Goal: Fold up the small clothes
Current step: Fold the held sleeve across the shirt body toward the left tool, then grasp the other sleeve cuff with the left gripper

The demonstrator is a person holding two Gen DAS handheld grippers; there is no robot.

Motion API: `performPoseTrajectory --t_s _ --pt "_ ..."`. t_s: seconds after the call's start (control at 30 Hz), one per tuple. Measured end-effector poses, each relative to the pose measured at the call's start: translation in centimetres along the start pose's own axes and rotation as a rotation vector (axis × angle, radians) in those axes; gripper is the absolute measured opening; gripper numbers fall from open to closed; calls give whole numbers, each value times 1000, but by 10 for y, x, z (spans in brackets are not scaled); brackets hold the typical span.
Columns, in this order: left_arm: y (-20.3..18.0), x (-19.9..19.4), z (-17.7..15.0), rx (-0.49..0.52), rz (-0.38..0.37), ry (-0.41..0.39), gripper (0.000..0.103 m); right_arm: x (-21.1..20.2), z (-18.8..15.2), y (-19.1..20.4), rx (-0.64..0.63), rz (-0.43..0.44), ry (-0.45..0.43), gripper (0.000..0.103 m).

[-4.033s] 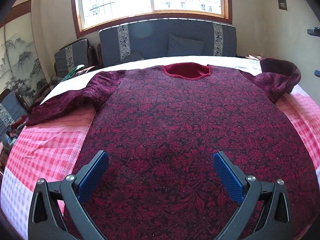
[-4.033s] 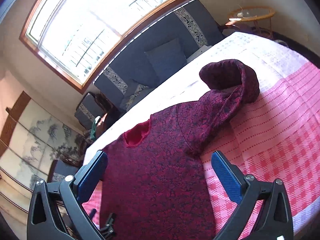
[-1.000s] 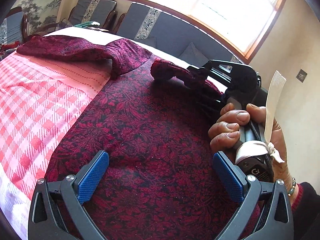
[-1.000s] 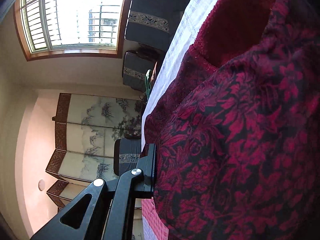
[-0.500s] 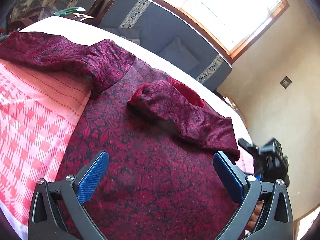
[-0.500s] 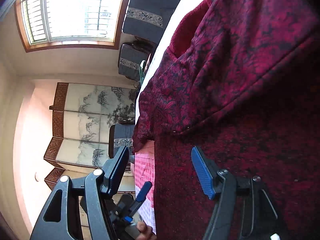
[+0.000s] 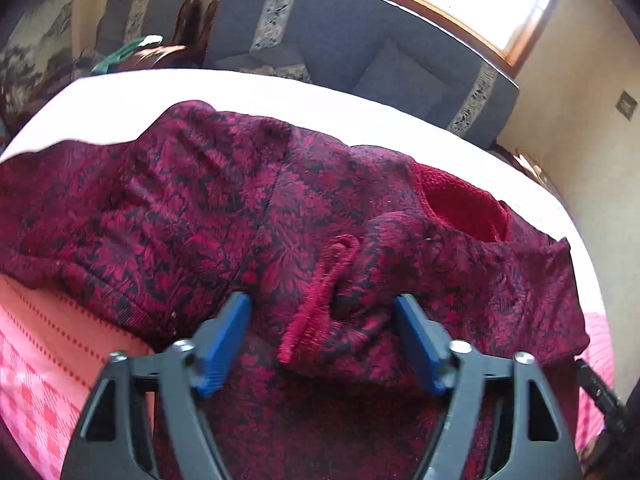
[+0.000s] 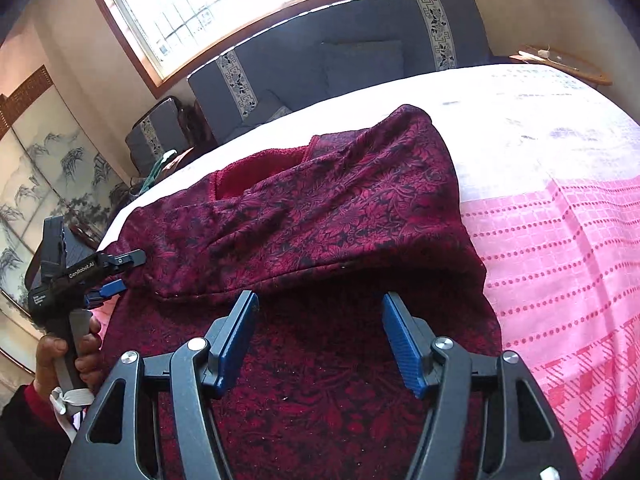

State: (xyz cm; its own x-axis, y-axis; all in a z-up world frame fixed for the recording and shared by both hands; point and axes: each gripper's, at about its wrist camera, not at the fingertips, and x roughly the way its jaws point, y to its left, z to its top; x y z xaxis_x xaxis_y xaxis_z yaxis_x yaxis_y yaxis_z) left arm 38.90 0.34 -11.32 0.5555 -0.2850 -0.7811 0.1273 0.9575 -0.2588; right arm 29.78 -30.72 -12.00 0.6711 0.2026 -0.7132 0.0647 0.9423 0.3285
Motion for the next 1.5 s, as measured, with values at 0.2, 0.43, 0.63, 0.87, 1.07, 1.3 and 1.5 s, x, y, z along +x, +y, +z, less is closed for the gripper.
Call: performPoseTrajectory --t_s 0.2,0.43,0.63,0.87,1.07,1.3,1.5 --pt "-23 -13 5 115 70 -114 20 10 -2 6 -47 -113 1 61" --pt "-19 -23 4 114 203 -247 20 11 -5 22 -154 -304 -52 61" --pt "-4 -6 -4 65 246 -177 35 15 -8 27 -200 -372 -44 61" --pt "16 -16 -11 -20 198 -178 58 16 -9 27 -206 -401 -33 62" --pt "39 -57 -23 -60 141 -208 61 17 -11 28 -209 -418 -30 62" --pt "148 -105 -24 -290 153 -216 61 18 -10 23 -188 -419 -24 63" --pt "281 -120 -29 -605 126 -179 61 20 -11 26 -203 -435 -17 65"
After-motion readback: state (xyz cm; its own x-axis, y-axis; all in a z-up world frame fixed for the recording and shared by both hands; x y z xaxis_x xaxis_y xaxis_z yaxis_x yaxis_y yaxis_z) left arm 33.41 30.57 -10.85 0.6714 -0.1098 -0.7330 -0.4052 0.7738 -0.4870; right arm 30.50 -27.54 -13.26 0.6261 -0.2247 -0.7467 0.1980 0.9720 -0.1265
